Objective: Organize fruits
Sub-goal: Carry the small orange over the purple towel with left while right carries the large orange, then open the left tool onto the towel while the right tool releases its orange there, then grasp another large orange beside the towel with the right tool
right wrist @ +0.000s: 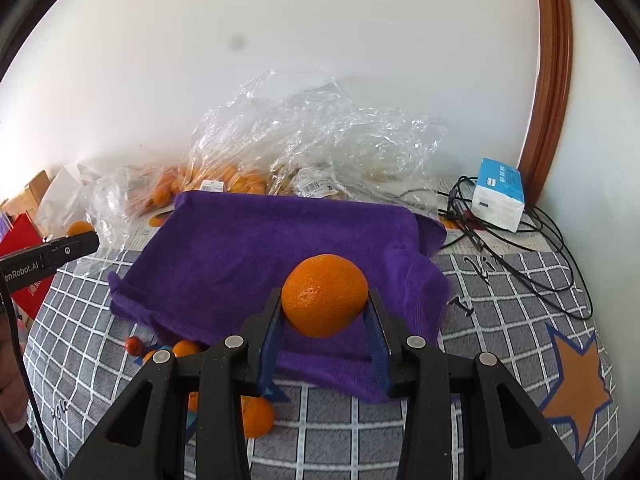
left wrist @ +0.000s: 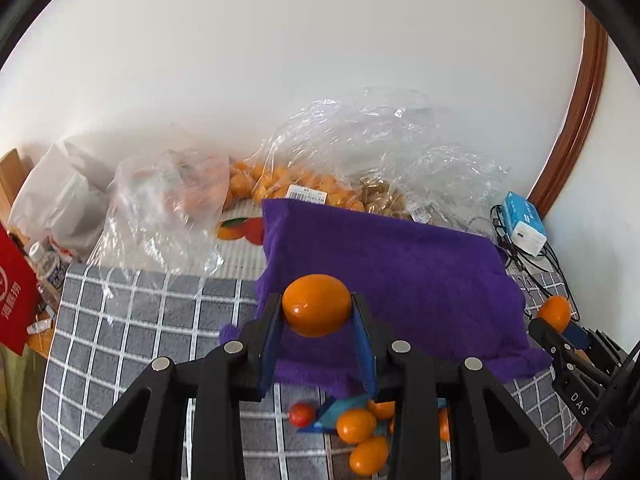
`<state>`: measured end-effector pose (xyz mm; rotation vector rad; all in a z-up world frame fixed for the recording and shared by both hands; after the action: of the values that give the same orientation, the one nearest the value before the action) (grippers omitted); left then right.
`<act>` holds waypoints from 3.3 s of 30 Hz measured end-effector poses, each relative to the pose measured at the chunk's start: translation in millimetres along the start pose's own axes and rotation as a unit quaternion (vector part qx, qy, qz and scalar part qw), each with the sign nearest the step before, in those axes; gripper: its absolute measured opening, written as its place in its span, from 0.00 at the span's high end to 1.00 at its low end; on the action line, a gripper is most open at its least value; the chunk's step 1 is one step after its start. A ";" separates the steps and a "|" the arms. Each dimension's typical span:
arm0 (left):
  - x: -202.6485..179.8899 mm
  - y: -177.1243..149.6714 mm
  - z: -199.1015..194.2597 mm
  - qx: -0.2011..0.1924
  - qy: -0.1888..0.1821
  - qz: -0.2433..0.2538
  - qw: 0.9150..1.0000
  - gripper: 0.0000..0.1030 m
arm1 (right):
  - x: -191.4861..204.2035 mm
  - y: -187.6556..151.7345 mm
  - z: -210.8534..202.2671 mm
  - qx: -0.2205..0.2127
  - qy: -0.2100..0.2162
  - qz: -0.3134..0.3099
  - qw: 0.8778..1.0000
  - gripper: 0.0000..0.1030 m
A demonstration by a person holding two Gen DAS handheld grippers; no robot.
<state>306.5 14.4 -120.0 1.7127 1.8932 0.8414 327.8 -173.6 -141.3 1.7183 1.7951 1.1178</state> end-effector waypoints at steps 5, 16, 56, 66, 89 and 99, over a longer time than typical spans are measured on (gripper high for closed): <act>-15.1 16.8 18.4 -0.001 -0.001 0.008 1.000 0.69 | -13.4 11.2 22.1 0.005 -0.003 0.004 1.000 0.62; -41.8 10.7 74.3 0.037 -0.004 0.030 0.999 0.69 | -35.9 9.1 74.4 0.035 -0.014 0.019 0.999 0.62; -63.3 -1.2 70.8 0.048 0.009 0.074 0.996 0.50 | -30.9 -29.8 59.9 0.094 -0.056 0.024 0.994 0.32; -44.9 -11.8 4.5 0.009 -0.015 0.038 0.999 0.50 | -21.7 -51.4 -2.5 0.063 -0.079 0.018 0.995 0.32; 56.8 -127.7 16.6 0.042 0.052 0.046 0.997 0.50 | 35.9 -114.1 19.1 0.088 0.009 0.021 0.996 0.42; 78.5 -143.7 35.2 0.052 0.069 0.006 0.996 0.50 | 49.7 -115.1 32.1 0.089 0.036 0.018 0.995 0.47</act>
<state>217.9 90.7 -239.9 1.7690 2.0532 0.9015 272.3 -107.8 -237.8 1.8381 1.9669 1.0751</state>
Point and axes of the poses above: each gripper's, at about its wrist camera, not at the fingertips, and z roughly the way its jaws point, x to its left, y to its top, the point moved 10 cm from there along z, roughly the way its jaws point, and after that the axes turned 15 degrees about y, right-handed, at the moved point
